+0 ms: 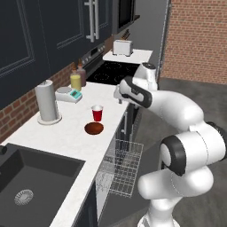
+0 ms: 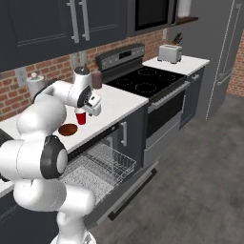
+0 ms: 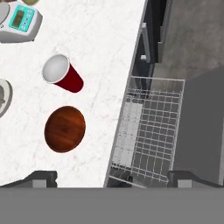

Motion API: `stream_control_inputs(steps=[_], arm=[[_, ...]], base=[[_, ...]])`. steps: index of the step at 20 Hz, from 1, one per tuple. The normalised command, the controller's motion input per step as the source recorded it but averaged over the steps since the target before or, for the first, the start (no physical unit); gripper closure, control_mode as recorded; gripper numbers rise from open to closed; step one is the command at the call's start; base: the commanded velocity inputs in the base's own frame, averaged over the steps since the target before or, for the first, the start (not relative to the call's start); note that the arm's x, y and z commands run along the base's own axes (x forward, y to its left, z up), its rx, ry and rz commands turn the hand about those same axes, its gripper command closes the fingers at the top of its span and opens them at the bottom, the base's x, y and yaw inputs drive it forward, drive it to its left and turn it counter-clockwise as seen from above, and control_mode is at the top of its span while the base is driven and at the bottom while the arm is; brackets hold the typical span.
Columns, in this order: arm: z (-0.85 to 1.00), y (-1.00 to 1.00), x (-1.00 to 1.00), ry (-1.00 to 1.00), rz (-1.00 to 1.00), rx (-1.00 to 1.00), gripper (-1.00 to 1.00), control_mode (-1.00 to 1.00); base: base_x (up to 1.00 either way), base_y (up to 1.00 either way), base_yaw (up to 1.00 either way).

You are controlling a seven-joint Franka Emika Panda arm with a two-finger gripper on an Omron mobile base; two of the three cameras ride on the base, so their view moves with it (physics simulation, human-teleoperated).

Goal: Pick up the cup and bowl from the counter, place them in the dishwasher, and close the dishwasher door.

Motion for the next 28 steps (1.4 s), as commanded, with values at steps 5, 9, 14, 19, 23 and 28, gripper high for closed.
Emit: stream_control_inputs(steps=[5, 9, 14, 19, 23, 28], arm=[[-0.13, 0.27, 0.24, -0.03, -0.01, 0.01, -1.00, -1.00], [-0.10, 0.29, 0.31, -0.01, 0.00, 0.00, -1.00, -1.00], [-0.12, 0.22, 0.40, 0.00, 0.00, 0.00, -1.00, -1.00], [-0.11, 0.18, 0.37, 0.00, 0.00, 0.02, -1.00, -1.00], [-0.17, 0.25, 0.33, 0.00, 0.00, 0.01, -1.00, -1.00], [-0.24, 0.27, 0.35, 0.00, 0.00, 0.00, -1.00, -1.00]], base=[[0.00, 0.00, 0.00], [0.00, 0.00, 0.00], [0.00, 0.00, 0.00], [0.00, 0.00, 0.00], [0.00, 0.00, 0.00], [0.00, 0.00, 0.00]])
